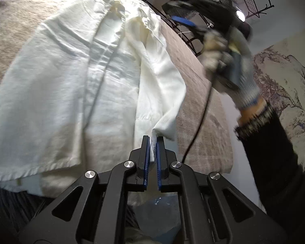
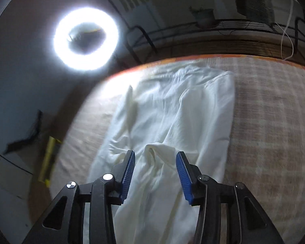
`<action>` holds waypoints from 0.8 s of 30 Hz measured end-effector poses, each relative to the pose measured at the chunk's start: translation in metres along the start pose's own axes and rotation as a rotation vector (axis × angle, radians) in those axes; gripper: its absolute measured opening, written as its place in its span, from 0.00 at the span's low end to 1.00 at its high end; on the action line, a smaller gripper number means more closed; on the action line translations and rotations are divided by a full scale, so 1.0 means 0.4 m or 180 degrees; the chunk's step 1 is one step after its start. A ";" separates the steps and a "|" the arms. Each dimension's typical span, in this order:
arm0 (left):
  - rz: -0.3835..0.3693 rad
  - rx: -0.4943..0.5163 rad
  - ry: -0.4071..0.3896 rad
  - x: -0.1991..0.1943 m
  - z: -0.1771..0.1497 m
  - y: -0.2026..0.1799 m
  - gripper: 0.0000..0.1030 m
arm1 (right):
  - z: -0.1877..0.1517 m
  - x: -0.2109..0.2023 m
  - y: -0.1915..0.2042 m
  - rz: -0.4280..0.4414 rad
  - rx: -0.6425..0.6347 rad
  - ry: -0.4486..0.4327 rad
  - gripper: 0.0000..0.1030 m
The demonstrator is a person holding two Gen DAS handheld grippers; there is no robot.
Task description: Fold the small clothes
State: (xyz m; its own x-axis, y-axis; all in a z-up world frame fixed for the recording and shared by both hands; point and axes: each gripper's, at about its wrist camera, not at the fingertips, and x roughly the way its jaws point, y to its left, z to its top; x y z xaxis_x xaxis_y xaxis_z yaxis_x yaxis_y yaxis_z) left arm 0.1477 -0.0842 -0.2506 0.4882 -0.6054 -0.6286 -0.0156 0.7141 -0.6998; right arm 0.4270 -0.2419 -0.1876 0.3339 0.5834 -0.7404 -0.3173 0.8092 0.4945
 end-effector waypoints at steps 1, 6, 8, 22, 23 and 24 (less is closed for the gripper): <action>0.0013 0.0002 -0.0003 -0.008 -0.004 0.004 0.02 | -0.015 -0.039 -0.012 0.0041 0.0065 -0.0067 0.44; 0.0038 0.0080 -0.0101 -0.074 -0.013 0.012 0.09 | -0.144 -0.183 -0.032 -0.0058 0.0157 -0.0190 0.44; 0.0023 0.0102 -0.0157 -0.108 -0.016 0.022 0.09 | -0.216 -0.220 -0.020 -0.0146 0.0129 -0.0156 0.44; 0.0473 0.0358 -0.0598 -0.249 0.032 0.112 0.32 | -0.609 -0.189 0.041 -0.0032 0.0408 0.0244 0.44; 0.0512 0.0359 -0.0595 -0.244 0.036 0.117 0.32 | -0.617 -0.182 0.042 -0.0022 0.0410 0.0256 0.43; 0.0542 0.0348 -0.0580 -0.244 0.041 0.128 0.32 | -0.623 -0.175 0.043 -0.0021 0.0404 0.0274 0.26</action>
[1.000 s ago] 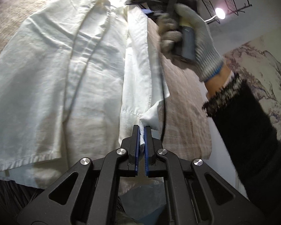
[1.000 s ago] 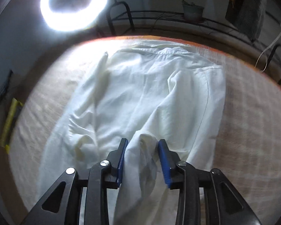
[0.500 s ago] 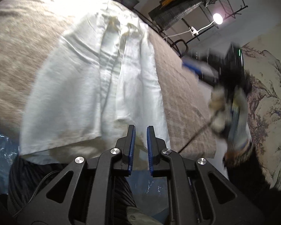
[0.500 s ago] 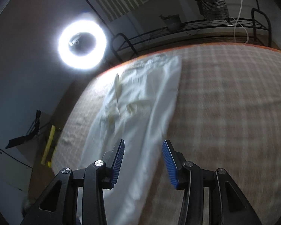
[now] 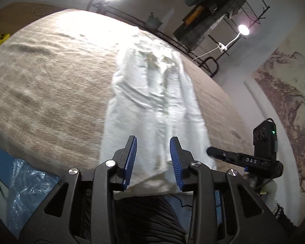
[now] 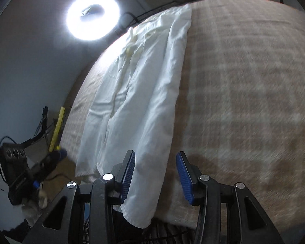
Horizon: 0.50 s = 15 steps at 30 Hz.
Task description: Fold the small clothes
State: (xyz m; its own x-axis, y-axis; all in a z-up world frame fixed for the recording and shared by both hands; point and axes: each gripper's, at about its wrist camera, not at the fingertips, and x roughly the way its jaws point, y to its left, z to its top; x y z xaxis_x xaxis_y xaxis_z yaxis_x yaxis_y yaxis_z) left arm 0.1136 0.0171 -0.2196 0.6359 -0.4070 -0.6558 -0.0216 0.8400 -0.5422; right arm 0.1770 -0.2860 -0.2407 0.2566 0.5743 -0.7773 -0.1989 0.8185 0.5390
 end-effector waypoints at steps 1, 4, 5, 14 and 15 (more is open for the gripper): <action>0.0041 -0.0007 0.0015 0.001 -0.001 0.011 0.32 | -0.004 0.008 0.000 0.0066 -0.0008 0.0035 0.10; 0.0140 -0.0005 0.0013 -0.005 -0.004 0.037 0.32 | -0.009 -0.010 -0.023 0.0222 0.0161 0.0016 0.05; 0.0161 -0.0016 0.0017 -0.004 -0.001 0.045 0.32 | -0.013 -0.024 -0.035 0.0281 0.0199 -0.0039 0.05; 0.0064 -0.0325 0.0414 0.079 0.015 0.131 0.32 | -0.060 -0.030 -0.046 0.0308 0.0169 0.0037 0.38; 0.0014 -0.0374 0.0454 0.084 0.013 0.136 0.32 | -0.064 -0.029 -0.041 0.0322 0.0158 0.0046 0.39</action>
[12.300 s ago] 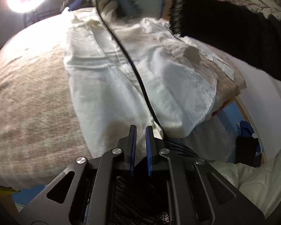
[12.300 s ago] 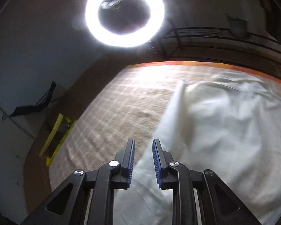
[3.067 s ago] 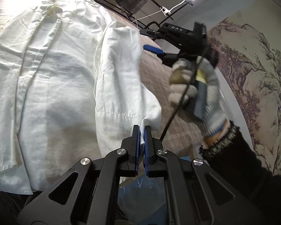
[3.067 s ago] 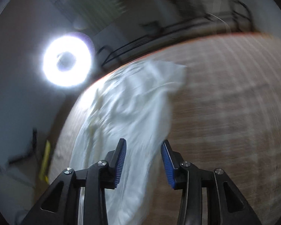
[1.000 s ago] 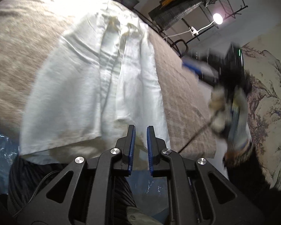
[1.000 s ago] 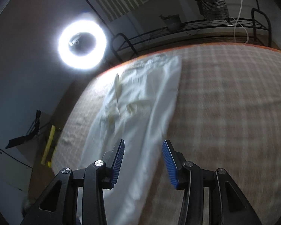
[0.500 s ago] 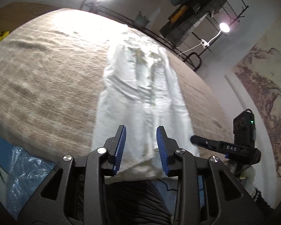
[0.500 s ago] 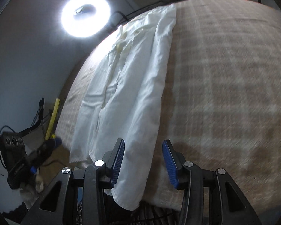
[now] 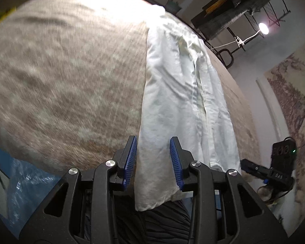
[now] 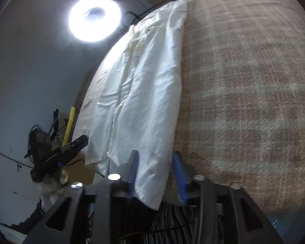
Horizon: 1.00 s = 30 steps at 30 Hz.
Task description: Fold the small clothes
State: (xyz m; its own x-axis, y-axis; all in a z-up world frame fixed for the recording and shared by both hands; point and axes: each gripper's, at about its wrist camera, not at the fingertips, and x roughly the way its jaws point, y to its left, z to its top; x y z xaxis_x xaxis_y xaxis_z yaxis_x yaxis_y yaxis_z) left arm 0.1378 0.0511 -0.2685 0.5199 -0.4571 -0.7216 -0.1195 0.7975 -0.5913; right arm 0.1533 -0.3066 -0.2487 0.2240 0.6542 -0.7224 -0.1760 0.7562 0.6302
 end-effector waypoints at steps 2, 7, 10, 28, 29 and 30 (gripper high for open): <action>-0.0143 -0.0095 0.0044 0.008 -0.008 0.011 0.31 | -0.008 0.010 0.002 0.0041 0.0005 0.0051 0.39; -0.0302 -0.0111 0.0086 -0.019 0.005 -0.005 0.06 | -0.033 0.045 0.015 -0.0050 -0.0027 0.0126 0.05; -0.0258 0.0071 -0.0082 -0.076 0.017 -0.033 0.06 | -0.027 0.006 0.025 0.0086 0.0005 0.0020 0.02; -0.0421 -0.0131 0.0428 -0.033 -0.056 0.046 0.33 | -0.055 -0.018 -0.064 0.0234 0.0130 0.0174 0.32; -0.0458 -0.0148 0.0480 -0.031 -0.060 0.045 0.33 | -0.055 -0.009 -0.067 0.0278 0.0163 0.0200 0.30; -0.0487 -0.0144 0.0519 -0.026 -0.064 0.041 0.27 | -0.056 -0.005 -0.070 0.0307 0.0175 0.0208 0.28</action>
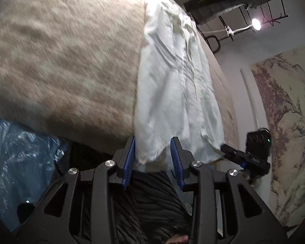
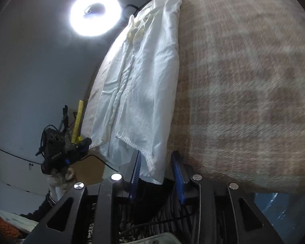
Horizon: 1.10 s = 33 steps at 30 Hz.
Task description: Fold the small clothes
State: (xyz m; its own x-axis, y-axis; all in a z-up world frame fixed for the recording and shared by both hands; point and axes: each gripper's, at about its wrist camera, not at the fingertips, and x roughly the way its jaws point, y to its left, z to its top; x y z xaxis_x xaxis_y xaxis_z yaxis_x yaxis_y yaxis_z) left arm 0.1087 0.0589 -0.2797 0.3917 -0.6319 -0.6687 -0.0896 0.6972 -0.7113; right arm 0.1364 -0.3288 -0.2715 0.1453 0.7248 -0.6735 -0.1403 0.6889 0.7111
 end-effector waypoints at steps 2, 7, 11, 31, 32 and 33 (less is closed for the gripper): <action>0.0076 0.0065 0.0017 0.011 0.003 -0.009 0.05 | 0.006 0.008 0.001 0.0041 0.0003 0.0002 0.14; -0.0020 0.0137 -0.0132 -0.033 0.006 -0.041 0.04 | 0.003 -0.023 0.036 0.0042 -0.0038 -0.0168 0.01; 0.0089 0.0204 0.0004 0.008 0.001 -0.045 0.04 | -0.011 -0.030 0.005 0.0110 0.0072 -0.0223 0.01; -0.0136 0.0246 -0.0484 -0.011 0.313 -0.151 0.04 | 0.234 -0.074 0.052 0.0418 0.0075 -0.0582 0.01; -0.0101 0.0218 -0.0486 0.000 0.339 -0.145 0.04 | 0.257 -0.069 0.053 0.0403 0.0089 -0.0592 0.01; -0.0085 0.0203 -0.0485 0.010 0.349 -0.145 0.04 | 0.284 -0.065 0.049 0.0402 0.0119 -0.0599 0.01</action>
State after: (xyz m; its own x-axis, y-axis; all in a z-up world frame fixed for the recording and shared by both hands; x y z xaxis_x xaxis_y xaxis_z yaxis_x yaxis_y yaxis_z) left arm 0.2432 0.0634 -0.2110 0.5281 -0.5952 -0.6057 -0.0209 0.7039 -0.7100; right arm 0.2409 -0.3352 -0.2169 0.3096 0.7884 -0.5315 -0.1330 0.5894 0.7968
